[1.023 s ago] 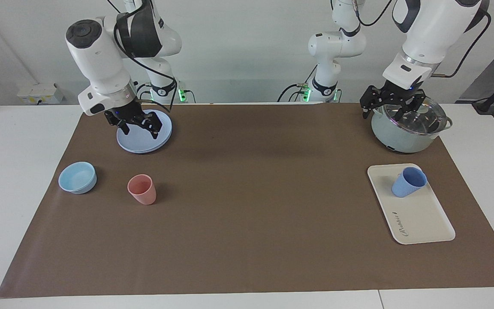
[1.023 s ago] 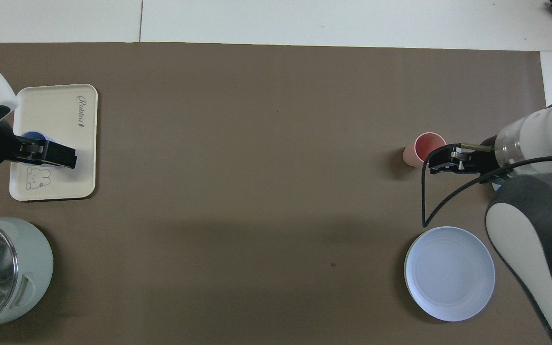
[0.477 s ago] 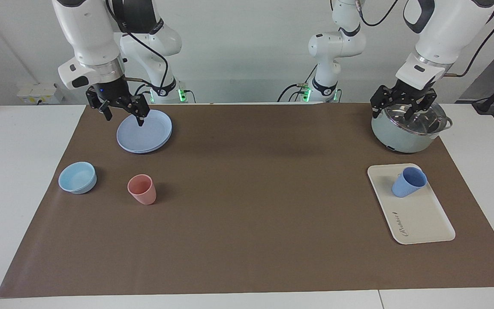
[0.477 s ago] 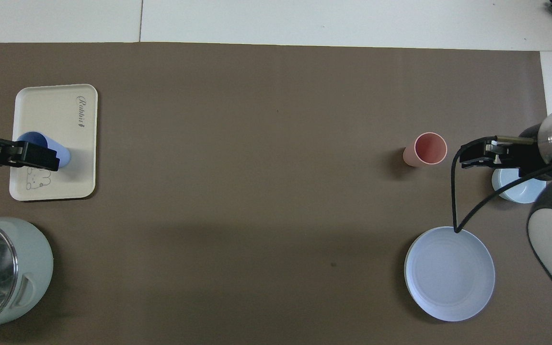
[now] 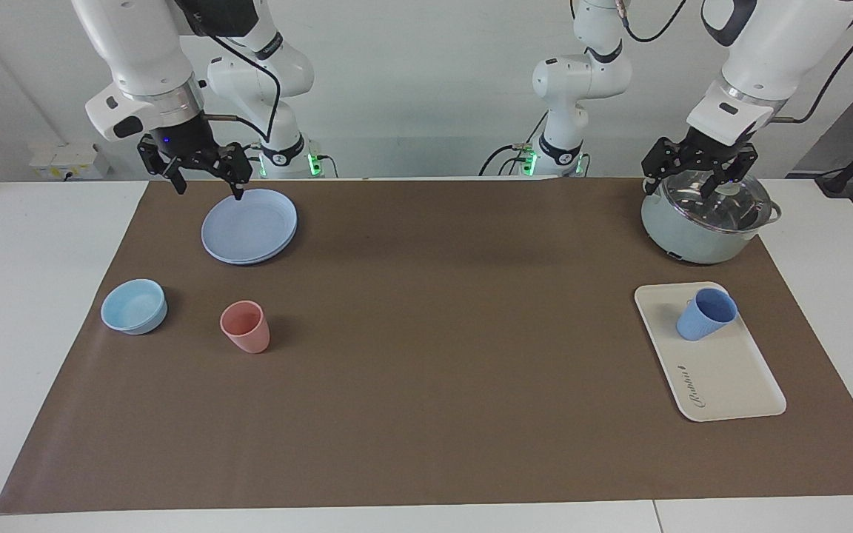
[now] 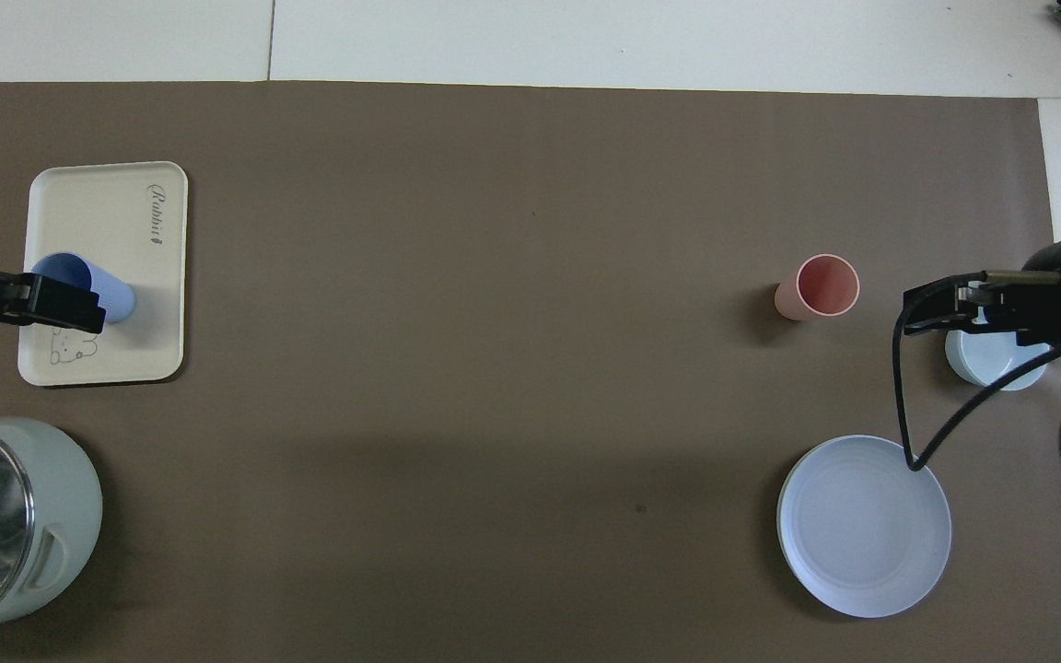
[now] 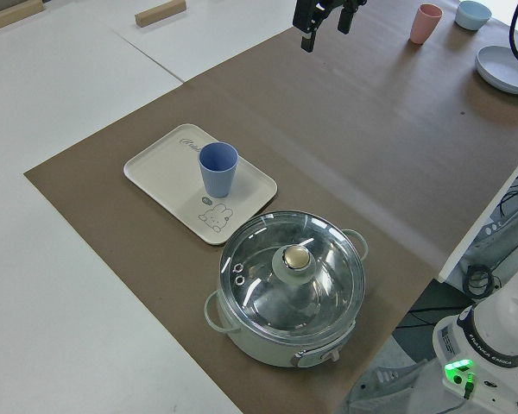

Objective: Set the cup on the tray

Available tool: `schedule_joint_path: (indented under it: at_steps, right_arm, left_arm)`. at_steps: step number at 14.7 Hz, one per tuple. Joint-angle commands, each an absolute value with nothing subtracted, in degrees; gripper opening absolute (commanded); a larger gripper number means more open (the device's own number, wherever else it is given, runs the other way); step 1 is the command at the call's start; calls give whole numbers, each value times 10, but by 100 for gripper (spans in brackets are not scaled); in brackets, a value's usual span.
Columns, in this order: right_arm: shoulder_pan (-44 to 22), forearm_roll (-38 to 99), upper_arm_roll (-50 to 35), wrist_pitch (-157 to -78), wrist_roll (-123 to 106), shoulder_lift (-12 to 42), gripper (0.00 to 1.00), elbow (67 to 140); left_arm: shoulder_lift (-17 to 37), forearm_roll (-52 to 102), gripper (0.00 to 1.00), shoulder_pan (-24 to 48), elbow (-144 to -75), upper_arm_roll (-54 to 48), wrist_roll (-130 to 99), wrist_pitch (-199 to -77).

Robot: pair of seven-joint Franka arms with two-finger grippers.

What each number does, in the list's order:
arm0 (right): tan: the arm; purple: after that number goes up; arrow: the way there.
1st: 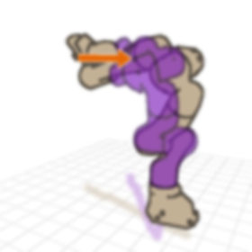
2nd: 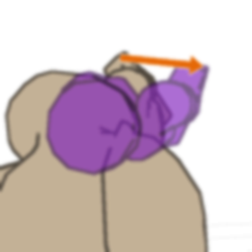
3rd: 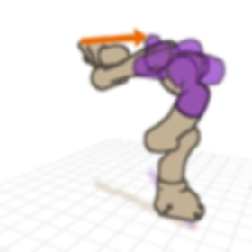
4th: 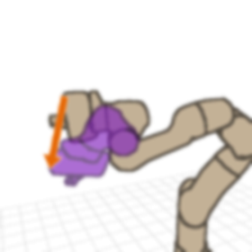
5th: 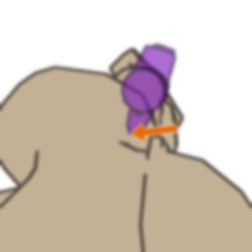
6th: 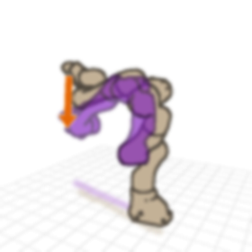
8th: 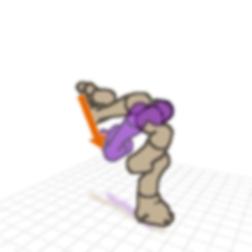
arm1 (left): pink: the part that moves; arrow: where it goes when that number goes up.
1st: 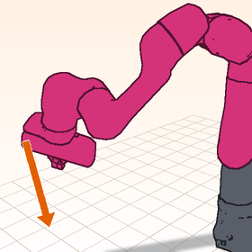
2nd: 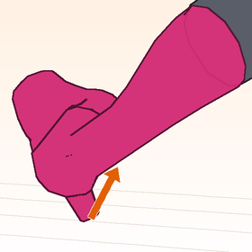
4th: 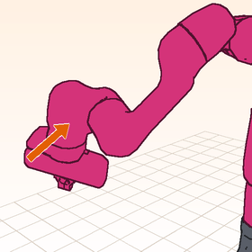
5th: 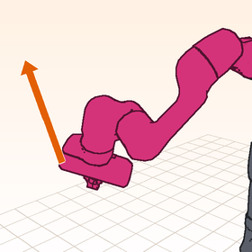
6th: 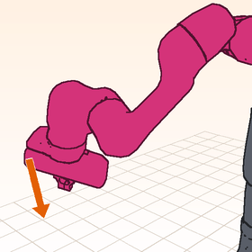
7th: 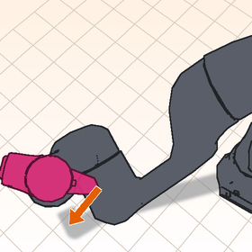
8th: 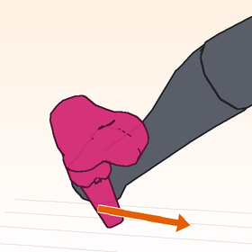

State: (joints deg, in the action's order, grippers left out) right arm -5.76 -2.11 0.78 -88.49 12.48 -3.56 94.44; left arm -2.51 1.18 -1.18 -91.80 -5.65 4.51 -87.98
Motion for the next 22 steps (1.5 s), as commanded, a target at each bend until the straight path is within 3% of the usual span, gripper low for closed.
schedule_joint_path:
  at_steps: [1,22]
  right_arm:
    - [-47,-4,7,-882,110,-36,100,947]
    - [-37,22,7,-886,105,-38,100,949]
  left_arm:
    - [-30,-1,100,-15,-918,-59,54,-870]
    - [-33,-2,100,-14,-929,-59,74,-871]
